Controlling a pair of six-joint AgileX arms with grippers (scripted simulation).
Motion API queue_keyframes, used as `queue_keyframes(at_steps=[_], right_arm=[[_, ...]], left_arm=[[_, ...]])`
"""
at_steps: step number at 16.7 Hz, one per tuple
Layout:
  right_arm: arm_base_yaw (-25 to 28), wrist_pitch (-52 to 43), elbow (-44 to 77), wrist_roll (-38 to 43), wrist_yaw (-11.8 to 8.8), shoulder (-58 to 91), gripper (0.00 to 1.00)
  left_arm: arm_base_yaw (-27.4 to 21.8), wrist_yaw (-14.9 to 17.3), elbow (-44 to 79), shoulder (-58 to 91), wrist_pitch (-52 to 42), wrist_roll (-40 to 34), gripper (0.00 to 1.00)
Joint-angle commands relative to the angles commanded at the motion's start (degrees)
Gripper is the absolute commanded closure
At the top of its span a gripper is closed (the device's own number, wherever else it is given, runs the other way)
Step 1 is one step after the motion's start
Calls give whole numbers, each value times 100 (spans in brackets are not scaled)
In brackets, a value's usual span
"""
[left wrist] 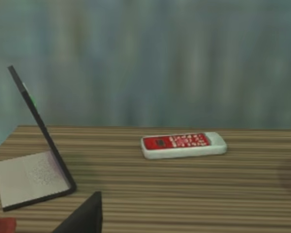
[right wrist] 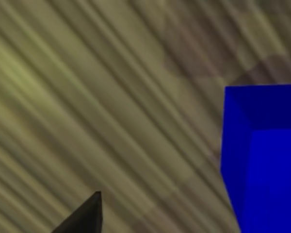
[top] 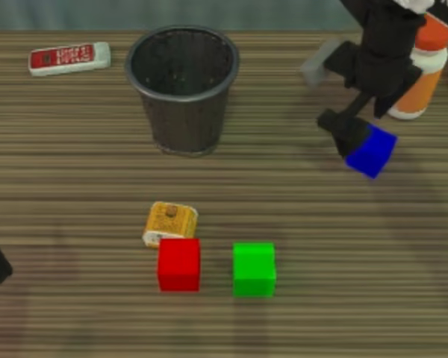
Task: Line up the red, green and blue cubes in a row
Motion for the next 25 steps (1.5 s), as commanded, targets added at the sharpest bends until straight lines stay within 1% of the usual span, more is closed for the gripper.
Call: queue_keyframes(at_steps=[3,10,12,17,19,22,25], right_arm=[[-266,-26,212,-530,-4,68,0],[-277,74,126,-572,-4,65,0],[-282,404,-181,-569,-4,113,0],[-287,1638,-1169,-574,-2,304,0],[-288,1801,-1323,-576,-1,343,0],[-288,1805,-1327,-576,-1,344,0],[-288,1805,-1327,-576,-1,344,23]], left_arm=[[0,0,0,0,0,0,0],[0,0,0,0,0,0,0],[0,0,0,0,0,0,0],[0,0,0,0,0,0,0],[0,0,0,0,0,0,0],[0,0,0,0,0,0,0],[0,0,0,0,0,0,0]])
